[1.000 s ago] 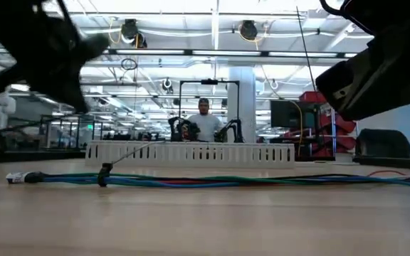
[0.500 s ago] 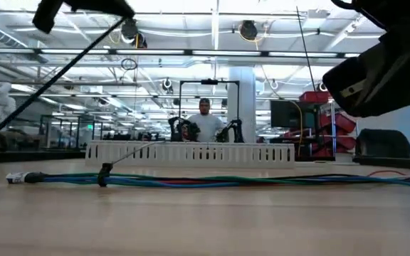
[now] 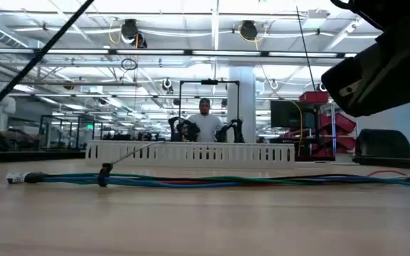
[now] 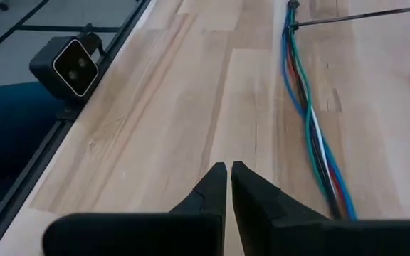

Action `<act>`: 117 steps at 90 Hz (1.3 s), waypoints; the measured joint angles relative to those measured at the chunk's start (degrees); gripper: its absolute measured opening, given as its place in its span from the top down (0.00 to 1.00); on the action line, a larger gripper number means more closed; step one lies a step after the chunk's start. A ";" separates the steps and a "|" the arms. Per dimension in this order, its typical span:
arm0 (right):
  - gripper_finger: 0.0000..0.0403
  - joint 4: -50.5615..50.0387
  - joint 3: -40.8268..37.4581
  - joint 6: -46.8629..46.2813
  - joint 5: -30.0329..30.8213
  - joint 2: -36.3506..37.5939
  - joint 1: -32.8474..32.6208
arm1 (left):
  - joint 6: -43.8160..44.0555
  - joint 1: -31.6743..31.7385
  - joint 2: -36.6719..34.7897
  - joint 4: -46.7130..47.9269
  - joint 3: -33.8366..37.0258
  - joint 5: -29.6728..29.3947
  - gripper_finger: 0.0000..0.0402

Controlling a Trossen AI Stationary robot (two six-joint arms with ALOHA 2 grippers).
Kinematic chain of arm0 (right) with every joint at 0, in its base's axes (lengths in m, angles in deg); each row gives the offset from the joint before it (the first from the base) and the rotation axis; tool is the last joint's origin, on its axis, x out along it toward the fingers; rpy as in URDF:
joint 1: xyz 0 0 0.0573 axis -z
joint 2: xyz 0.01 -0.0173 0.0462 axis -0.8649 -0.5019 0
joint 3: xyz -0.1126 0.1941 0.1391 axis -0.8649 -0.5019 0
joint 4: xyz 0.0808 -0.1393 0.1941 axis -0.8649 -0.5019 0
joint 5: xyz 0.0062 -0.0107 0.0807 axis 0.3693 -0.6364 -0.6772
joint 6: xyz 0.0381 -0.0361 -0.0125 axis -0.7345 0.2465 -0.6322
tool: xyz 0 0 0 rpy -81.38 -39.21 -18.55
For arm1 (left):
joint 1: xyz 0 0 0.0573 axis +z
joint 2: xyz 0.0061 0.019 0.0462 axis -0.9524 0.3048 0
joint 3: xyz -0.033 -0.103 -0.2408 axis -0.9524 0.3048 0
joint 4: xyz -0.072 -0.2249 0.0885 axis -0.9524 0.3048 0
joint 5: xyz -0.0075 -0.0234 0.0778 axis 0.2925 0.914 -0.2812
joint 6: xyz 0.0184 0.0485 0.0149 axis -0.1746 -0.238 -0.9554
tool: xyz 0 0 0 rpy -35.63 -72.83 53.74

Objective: Ziptie cables
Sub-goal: Assemble the cable wires with the second cable zip tie

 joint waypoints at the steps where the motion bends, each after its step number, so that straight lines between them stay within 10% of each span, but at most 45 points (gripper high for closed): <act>1: 0.97 0.04 -0.01 0.00 0.00 0.00 0.00 | -1.11 -0.01 0.00 -1.12 0.00 0.03 1.00; 43: 0.97 0.27 0.01 0.35 -0.15 0.00 0.00 | -16.68 0.87 0.81 -16.09 -0.10 1.80 1.00; 65: 0.97 0.59 -0.01 0.70 -0.23 0.00 0.15 | -21.81 9.22 14.77 -30.00 -0.09 2.48 1.00; 94: 0.97 -0.88 -0.01 0.94 -0.28 0.00 -0.91 | -41.69 19.54 29.29 -73.90 -0.09 22.31 1.00; 117: 0.97 -1.46 0.01 0.94 -0.04 0.00 -1.55 | -44.22 21.95 28.39 -75.89 -0.09 24.33 1.00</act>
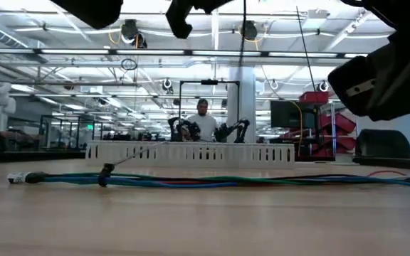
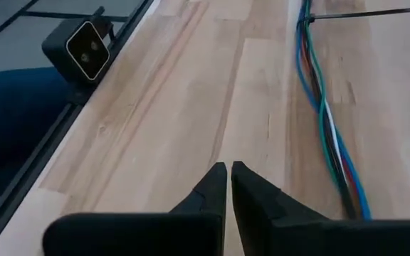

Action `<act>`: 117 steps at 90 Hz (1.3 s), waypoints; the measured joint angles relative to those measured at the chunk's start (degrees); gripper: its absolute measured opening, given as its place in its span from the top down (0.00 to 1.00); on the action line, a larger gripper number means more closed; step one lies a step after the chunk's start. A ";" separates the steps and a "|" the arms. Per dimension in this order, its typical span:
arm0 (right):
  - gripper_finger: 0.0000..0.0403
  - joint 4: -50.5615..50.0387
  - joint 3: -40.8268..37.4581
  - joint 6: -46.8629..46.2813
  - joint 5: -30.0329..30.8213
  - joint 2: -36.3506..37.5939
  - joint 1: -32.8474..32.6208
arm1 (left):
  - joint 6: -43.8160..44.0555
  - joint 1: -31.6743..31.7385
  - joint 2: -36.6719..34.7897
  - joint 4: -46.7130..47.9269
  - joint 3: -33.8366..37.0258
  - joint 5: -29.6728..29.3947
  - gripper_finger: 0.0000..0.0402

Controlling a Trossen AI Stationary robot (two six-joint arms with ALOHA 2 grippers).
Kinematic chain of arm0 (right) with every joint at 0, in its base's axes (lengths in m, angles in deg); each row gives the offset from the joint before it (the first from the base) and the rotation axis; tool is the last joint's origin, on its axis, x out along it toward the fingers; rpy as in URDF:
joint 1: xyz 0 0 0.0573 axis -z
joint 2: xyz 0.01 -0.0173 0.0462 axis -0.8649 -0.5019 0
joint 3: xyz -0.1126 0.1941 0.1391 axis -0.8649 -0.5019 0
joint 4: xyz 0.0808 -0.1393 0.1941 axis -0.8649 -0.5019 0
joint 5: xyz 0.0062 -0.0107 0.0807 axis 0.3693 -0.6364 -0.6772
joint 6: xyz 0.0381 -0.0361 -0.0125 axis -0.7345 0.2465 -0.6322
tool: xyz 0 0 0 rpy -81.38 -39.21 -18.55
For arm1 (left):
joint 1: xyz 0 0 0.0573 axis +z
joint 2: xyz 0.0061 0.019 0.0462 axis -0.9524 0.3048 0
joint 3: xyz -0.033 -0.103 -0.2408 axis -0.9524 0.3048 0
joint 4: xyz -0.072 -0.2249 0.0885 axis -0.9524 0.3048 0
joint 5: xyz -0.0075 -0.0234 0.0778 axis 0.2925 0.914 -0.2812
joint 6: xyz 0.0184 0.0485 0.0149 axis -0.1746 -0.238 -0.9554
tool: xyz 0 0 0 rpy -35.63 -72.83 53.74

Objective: Ziptie cables
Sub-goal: Assemble the cable wires with the second cable zip tie

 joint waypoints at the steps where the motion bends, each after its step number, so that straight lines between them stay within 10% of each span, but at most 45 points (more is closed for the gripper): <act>1: 0.97 0.00 0.00 0.00 0.00 0.00 0.00 | 0.34 0.02 0.01 0.45 0.00 0.00 1.00; 40: 0.97 0.04 0.00 -0.02 1.62 0.00 0.00 | 14.83 1.98 0.14 32.38 0.03 -9.86 1.00; 69: 0.97 -4.69 -0.02 14.19 10.69 0.00 -0.07 | 13.40 2.00 0.14 32.19 0.04 -8.91 1.00; 117: 0.68 -6.76 0.00 23.27 5.10 -5.26 9.96 | 13.68 1.20 2.26 32.38 0.11 -5.03 1.00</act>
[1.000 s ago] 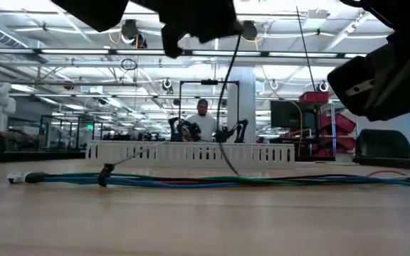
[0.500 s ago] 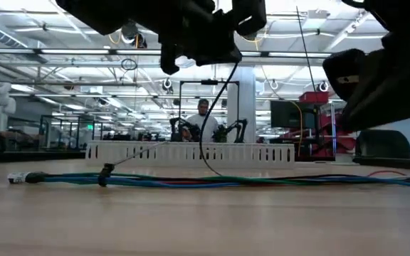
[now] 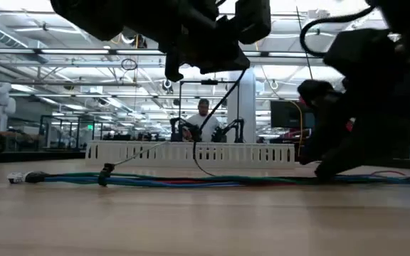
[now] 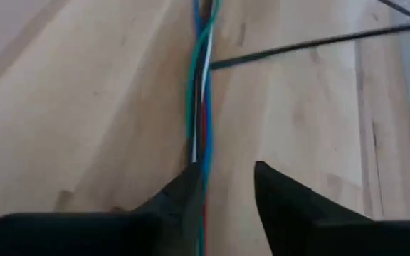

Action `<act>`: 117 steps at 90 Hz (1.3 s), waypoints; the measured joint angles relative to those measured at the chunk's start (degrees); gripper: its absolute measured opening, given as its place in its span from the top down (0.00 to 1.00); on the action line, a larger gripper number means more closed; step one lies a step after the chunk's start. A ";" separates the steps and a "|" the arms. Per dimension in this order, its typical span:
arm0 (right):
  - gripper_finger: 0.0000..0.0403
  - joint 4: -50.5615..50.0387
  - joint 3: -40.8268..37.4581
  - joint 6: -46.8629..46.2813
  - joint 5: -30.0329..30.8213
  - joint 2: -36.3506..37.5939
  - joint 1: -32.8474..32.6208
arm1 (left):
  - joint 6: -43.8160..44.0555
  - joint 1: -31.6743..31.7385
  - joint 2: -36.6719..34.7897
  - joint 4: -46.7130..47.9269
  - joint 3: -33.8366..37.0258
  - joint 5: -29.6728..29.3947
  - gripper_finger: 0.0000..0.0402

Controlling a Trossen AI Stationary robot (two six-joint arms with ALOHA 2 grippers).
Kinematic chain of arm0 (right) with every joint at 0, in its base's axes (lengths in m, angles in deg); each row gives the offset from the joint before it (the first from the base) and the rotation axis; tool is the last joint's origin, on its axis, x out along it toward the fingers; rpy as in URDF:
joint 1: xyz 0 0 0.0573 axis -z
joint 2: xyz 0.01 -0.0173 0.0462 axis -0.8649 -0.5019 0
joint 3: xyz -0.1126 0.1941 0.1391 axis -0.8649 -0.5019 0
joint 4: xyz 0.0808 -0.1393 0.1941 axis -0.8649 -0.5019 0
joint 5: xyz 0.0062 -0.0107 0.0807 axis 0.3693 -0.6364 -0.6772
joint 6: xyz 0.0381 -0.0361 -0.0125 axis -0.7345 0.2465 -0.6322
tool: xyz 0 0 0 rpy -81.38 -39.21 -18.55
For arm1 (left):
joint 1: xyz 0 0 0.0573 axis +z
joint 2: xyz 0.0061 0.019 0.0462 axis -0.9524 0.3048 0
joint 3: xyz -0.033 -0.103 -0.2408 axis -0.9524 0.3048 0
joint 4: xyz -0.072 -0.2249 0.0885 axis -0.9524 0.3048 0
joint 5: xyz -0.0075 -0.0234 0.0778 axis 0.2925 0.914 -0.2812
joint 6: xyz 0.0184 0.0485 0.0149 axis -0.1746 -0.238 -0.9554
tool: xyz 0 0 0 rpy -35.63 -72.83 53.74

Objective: Ziptie cables
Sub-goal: Assemble the cable wires with the second cable zip tie

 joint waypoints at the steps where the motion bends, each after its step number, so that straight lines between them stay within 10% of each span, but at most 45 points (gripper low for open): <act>1: 0.68 0.13 0.00 -0.19 -0.72 -0.11 0.27 | 0.00 0.01 0.01 0.01 0.00 -0.01 1.00; 51: 0.84 0.19 0.38 -12.98 -16.11 -4.06 5.47 | 0.00 0.04 0.02 0.06 0.00 0.64 1.00; 64: 0.98 0.65 0.39 -13.82 -17.13 -4.31 5.56 | 0.00 -0.16 0.02 0.19 0.00 0.64 1.00; 117: 1.00 -7.21 -0.43 -14.30 -17.59 4.84 4.02 | 4.55 -0.26 0.06 3.56 -0.02 3.85 1.00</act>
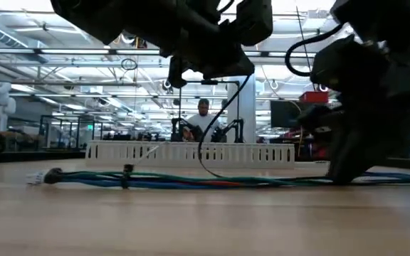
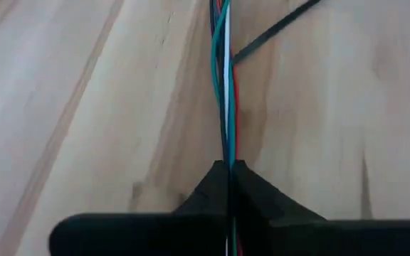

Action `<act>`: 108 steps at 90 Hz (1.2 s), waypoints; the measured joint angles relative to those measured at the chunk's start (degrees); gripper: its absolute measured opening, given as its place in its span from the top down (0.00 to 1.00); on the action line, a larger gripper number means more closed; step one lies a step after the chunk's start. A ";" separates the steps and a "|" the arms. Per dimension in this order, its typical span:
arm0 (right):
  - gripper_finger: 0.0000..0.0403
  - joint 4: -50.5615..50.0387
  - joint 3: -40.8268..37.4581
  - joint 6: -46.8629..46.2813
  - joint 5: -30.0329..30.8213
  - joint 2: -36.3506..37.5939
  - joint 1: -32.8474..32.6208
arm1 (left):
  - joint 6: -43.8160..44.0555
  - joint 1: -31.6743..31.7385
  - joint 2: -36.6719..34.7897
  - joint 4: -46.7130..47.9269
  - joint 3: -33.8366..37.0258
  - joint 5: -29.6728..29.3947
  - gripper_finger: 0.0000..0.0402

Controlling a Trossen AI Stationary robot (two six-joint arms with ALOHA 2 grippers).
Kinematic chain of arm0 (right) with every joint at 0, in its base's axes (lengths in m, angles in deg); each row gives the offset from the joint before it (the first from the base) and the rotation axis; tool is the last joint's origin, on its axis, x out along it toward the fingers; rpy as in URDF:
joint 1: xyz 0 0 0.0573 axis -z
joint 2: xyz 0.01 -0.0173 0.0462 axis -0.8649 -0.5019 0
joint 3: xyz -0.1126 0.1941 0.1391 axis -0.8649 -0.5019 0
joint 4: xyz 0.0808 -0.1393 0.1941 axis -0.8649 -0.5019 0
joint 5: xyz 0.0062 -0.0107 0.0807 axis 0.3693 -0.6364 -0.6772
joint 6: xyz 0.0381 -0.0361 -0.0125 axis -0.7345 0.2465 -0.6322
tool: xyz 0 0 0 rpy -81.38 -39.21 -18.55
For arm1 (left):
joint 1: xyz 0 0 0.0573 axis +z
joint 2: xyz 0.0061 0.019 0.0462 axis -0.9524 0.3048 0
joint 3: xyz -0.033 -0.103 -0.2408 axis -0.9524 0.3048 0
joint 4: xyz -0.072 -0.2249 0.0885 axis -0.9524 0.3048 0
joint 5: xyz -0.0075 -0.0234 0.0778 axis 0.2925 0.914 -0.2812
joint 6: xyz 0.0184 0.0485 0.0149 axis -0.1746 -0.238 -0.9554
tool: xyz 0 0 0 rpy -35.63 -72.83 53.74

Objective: Ziptie cables
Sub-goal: Assemble the cable wires with the second cable zip tie

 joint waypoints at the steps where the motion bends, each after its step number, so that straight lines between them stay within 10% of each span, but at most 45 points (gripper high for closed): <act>1: 1.00 -0.13 -0.01 -0.01 0.02 0.29 -0.07 | 0.01 -0.03 0.00 0.07 0.00 -0.01 1.00; 78: 1.00 -25.65 18.25 4.34 14.05 5.91 -9.27 | 5.32 -0.37 0.04 5.89 -0.07 -2.19 1.00; 108: 1.00 -25.23 14.40 -0.55 14.07 2.82 -8.92 | -16.46 -3.50 -2.07 -17.20 -0.07 -1.10 1.00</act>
